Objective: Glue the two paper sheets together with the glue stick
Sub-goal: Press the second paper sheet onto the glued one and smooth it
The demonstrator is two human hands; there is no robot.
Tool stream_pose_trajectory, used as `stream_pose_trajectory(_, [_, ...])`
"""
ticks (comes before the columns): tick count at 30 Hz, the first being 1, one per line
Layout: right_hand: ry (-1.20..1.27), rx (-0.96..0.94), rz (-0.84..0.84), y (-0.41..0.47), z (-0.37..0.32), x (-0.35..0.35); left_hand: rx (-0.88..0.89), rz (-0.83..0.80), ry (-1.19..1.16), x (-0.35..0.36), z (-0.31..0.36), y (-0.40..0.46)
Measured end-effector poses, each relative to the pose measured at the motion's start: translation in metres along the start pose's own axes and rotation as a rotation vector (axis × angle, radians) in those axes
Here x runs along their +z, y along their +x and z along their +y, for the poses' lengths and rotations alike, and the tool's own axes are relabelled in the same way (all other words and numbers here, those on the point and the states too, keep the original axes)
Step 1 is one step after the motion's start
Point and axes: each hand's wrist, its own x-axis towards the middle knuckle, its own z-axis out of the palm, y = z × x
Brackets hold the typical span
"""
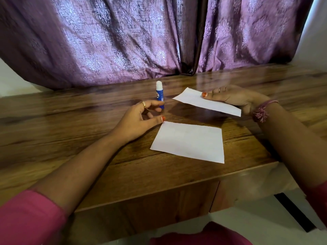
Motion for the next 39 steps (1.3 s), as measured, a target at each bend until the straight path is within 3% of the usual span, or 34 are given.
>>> stream_pose_trajectory(4, [0.025,-0.036,-0.036,0.004,-0.001,0.008,0.208,0.091,0.178,0.0,0.005,0.0])
stream_pose_trajectory(11, [0.077,-0.076,-0.108,0.005,0.0,0.022,0.32,0.149,0.156,0.002,0.006,0.0])
stream_pose_trajectory(15, [-0.109,-0.157,-0.183,0.004,-0.01,0.031,0.298,0.136,0.143,0.0,0.007,-0.002])
stream_pose_trajectory(21, [0.155,-0.135,-0.19,0.004,-0.009,0.033,0.322,0.025,0.084,-0.001,0.013,-0.008])
stream_pose_trajectory(25, [0.148,-0.146,-0.214,0.003,-0.008,0.035,0.3,-0.111,-0.018,-0.009,0.021,-0.014])
stream_pose_trajectory(29, [0.087,-0.19,-0.225,0.0,-0.013,0.039,0.32,-0.188,0.051,-0.014,0.023,-0.016])
stream_pose_trajectory(39, [-0.191,-0.386,0.0,-0.014,-0.014,0.037,0.275,-0.137,0.018,-0.016,0.017,-0.015])
